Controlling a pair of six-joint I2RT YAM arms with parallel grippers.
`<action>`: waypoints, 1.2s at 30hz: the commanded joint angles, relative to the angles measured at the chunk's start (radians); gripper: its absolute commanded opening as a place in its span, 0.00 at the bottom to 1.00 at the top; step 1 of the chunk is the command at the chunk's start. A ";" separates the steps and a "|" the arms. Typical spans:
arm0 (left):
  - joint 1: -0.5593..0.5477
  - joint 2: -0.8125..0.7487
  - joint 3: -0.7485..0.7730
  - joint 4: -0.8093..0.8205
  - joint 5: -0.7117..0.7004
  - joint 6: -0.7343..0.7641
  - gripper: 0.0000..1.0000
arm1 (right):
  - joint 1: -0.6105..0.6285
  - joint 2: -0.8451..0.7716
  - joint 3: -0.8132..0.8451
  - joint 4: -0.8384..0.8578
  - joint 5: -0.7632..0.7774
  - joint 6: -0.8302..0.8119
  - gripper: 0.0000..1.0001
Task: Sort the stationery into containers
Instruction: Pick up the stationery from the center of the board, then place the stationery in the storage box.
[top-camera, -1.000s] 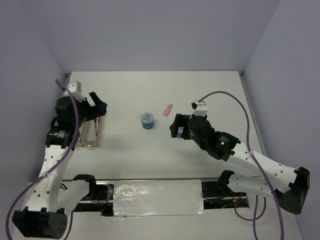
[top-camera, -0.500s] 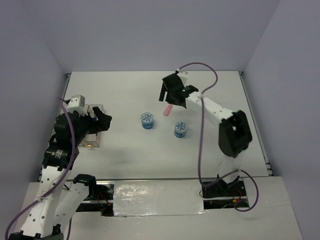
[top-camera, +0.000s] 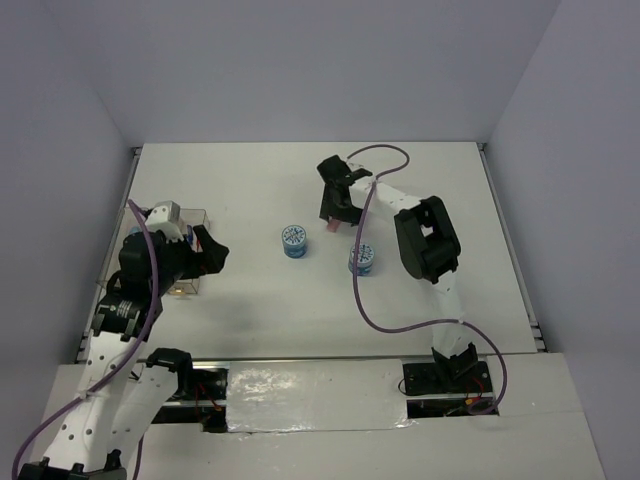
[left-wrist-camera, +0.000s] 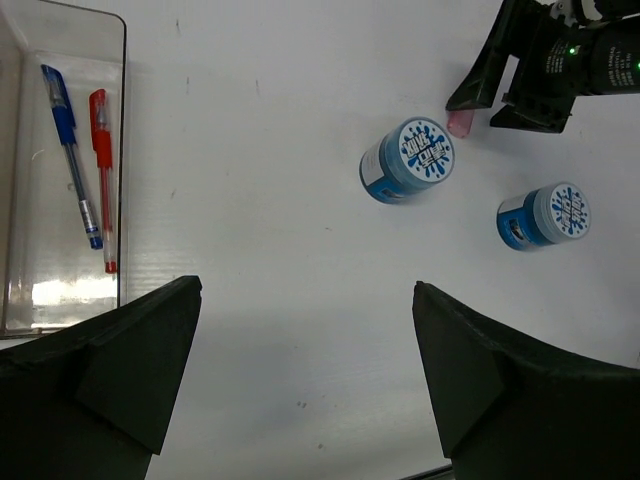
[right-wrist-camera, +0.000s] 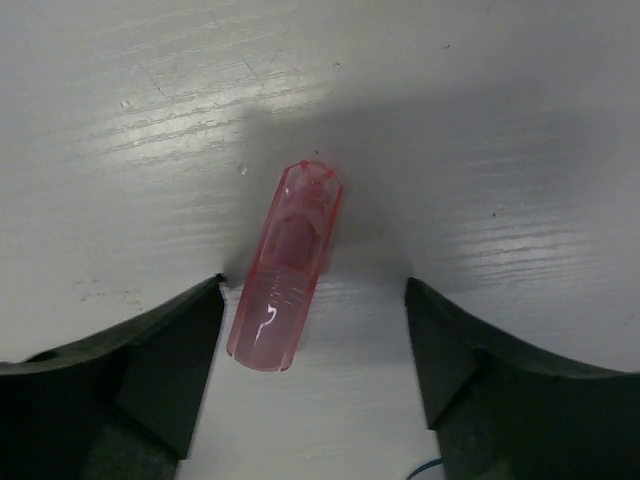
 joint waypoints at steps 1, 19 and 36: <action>-0.005 -0.019 0.003 0.041 0.020 0.001 0.99 | -0.021 0.030 0.044 -0.018 -0.044 -0.002 0.73; -0.005 0.023 0.019 0.067 0.122 -0.015 0.99 | 0.019 -0.419 -0.468 0.560 -0.395 -0.399 0.00; -0.034 0.022 -0.022 0.608 0.480 -0.542 0.87 | 0.562 -0.950 -0.633 0.580 -0.175 -0.523 0.00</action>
